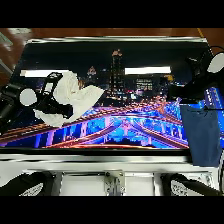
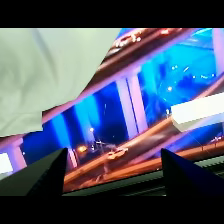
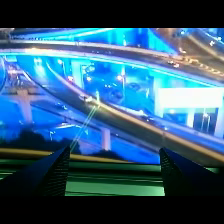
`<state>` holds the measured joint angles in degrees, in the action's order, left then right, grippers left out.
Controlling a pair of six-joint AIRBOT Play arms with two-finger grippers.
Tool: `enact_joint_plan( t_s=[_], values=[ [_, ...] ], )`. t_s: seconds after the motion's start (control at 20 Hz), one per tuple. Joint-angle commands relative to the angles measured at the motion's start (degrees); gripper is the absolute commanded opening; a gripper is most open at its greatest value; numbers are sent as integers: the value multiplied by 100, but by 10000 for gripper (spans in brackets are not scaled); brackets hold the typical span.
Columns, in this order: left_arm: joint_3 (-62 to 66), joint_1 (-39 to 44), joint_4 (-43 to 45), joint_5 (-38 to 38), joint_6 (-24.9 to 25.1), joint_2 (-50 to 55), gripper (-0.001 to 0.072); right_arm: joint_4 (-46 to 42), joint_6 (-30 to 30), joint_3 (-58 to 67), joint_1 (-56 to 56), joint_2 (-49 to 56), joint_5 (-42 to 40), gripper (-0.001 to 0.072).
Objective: Fold the shirts.
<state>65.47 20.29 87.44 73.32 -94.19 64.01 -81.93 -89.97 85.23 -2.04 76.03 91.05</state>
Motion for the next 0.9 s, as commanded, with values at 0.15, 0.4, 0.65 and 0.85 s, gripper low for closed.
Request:
enact_joint_plan(
  t_s=[0.15, 0.4, 0.65, 0.85],
  values=[
    [-9, -2, -175, -739, -24, 2, 703, 61, -2, 4, 7, 4, -691, 675],
    [-7, 4, -713, -1947, -13, 44, 704, 125, 2, 4, 7, 4, -774, 675],
    [476, -800, -63, -2361, -708, 802, 707, 149, 0, 4, 7, 7, -901, 675],
    [1818, -1923, -70, -1982, -702, 2271, 710, 229, 0, 4, 9, 7, -925, 675]
  ],
)
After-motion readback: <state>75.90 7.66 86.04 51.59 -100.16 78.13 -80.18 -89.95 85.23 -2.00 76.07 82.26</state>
